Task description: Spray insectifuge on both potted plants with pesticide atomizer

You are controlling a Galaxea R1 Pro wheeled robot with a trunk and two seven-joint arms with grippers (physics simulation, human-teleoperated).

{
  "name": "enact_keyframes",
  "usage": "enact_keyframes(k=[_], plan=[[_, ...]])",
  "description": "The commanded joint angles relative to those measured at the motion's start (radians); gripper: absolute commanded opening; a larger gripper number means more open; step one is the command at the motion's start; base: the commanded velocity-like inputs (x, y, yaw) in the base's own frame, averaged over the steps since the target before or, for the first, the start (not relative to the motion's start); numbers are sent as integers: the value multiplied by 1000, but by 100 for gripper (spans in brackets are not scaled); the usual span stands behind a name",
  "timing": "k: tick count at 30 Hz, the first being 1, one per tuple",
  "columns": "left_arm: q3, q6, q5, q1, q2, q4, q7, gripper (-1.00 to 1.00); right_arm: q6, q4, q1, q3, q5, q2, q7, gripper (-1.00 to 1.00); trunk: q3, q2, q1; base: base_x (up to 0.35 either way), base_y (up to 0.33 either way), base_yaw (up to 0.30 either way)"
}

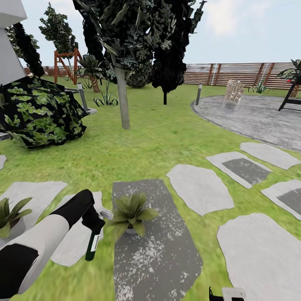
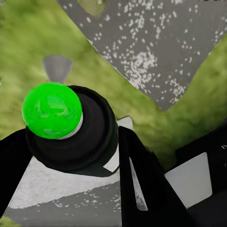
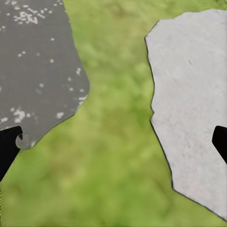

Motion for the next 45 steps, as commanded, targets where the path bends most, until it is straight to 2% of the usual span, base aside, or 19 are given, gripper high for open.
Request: enact_keyframes(k=[1, 12, 20, 28, 37, 41, 45], plan=[[-6, 4, -8, 2, 1, -1, -11, -100, -3, 0, 0, 9, -10, 0, -1, 100, -1, 0, 0, 300, 53, 0], [-13, 4, -8, 9, -4, 4, -12, -100, -3, 1, 0, 8, -8, -2, -1, 100, -1, 0, 0, 47, 7, 0], [-13, 2, -9, 16, 13, 36, -12, -100, -3, 2, 0, 8, -7, -4, -1, 100, -1, 0, 0, 0, 0, 0], [-15, 1, -9, 14, 4, 36, -12, -100, -3, -1, 0, 9, -9, 2, -1, 100, -1, 0, 0, 105, 5, 0], [-14, 1, -9, 14, 6, 36, -12, -100, -3, 0, 0, 9, -9, 3, -1, 100, -1, 0, 0, 103, 17, 0], [-12, 1, -9, 14, 13, 36, -12, -100, -3, 2, 0, 9, -9, 3, -1, 100, -1, 0, 0, 1, 0, 0], [-13, -7, -9, 19, 40, 37, -13, -100, -3, 2, 0, 9, -9, 3, -1, 100, -1, 0, 0, 0, 0, 0]])
